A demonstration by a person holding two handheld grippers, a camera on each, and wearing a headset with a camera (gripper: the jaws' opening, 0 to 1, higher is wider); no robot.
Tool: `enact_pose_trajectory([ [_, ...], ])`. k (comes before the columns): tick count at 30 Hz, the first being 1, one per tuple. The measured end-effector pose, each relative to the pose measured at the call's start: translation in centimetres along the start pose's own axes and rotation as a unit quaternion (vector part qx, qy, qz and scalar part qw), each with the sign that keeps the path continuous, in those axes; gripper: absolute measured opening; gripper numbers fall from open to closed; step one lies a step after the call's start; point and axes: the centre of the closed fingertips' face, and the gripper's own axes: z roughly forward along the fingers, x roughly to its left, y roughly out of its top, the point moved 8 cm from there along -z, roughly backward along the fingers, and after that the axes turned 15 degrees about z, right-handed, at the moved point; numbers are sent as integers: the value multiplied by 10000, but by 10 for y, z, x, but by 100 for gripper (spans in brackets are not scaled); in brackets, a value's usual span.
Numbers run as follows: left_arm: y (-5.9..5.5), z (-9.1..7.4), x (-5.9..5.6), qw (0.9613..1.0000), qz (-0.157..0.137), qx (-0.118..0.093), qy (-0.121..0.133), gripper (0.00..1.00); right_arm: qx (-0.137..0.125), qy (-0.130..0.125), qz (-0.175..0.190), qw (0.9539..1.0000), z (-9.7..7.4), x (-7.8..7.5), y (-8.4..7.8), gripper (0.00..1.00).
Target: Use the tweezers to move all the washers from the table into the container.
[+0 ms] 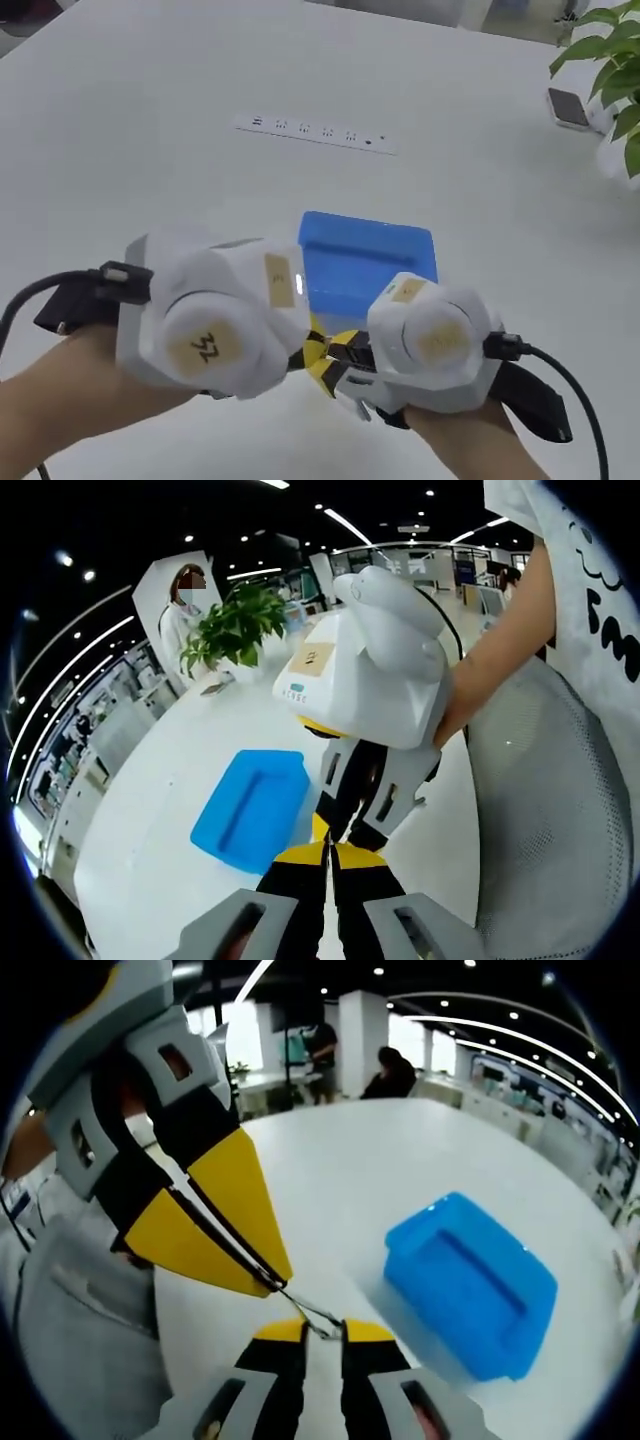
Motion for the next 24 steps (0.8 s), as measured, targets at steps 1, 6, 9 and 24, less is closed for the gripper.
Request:
enact_pose_trajectory([
  [1, -1, 1, 0, 10000, -24, 3, -22, 0, 31, 6, -1, 10000, 1, -1, -1, 9],
  [6, -4, 4, -1, 10000, 12, 51, -59, 0, 95, 0, -23, 10000, 4, -2, -3, 9],
  [9, -4, 4, -1, 10000, -18, -7, -70, 0, 120, 3, -48, 9999, 5, -3, -3, 9],
  [24, -3, 4, -3, 9999, -83, -32, -91, 0, 213, -40, -189, 9996, 4, -1, -4, 9],
])
